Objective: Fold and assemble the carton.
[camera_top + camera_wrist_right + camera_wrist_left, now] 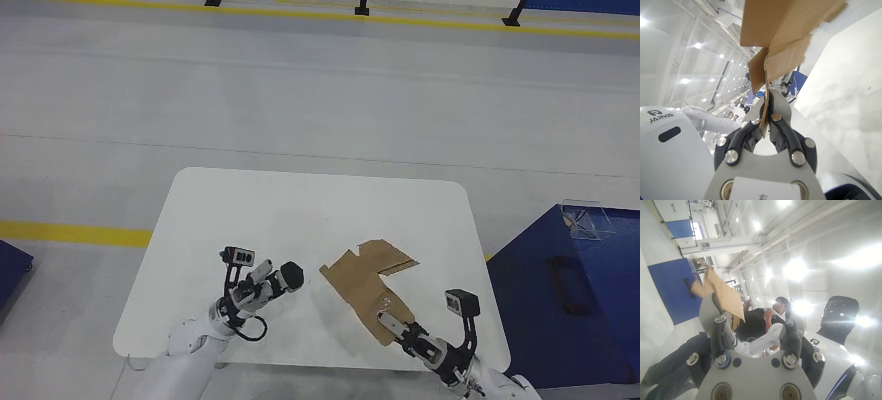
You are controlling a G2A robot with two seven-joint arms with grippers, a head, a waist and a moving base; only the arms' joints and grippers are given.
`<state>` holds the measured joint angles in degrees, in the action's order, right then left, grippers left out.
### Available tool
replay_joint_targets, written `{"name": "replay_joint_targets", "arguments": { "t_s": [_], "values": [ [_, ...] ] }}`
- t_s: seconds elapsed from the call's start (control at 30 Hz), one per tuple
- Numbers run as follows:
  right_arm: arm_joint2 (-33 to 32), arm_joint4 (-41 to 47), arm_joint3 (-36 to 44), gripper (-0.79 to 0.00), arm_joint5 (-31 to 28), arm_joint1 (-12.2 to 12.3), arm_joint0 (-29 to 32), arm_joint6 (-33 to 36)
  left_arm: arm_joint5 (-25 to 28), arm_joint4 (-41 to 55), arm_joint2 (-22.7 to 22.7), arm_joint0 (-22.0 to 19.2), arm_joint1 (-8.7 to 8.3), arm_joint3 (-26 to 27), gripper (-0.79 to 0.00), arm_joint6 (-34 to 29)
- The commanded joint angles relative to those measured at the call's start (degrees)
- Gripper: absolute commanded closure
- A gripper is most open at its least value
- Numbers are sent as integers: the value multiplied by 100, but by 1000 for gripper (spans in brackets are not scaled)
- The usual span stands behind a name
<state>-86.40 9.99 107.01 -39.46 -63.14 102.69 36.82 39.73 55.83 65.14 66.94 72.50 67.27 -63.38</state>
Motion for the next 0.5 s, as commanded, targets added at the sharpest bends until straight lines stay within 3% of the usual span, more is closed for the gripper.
{"name": "replay_joint_targets", "arguments": {
  "t_s": [0.0,0.17,0.47],
  "values": [
    [-203,-32,79,0,95,30,65,94,22,181,194,0,-23,-146,-785,-95],
    [-398,266,159,0,579,65,169,151,226,12,481,21,-53,-43,-785,108],
    [-398,266,159,0,579,65,169,151,226,12,481,21,-53,-43,-785,108]
  ]
}}
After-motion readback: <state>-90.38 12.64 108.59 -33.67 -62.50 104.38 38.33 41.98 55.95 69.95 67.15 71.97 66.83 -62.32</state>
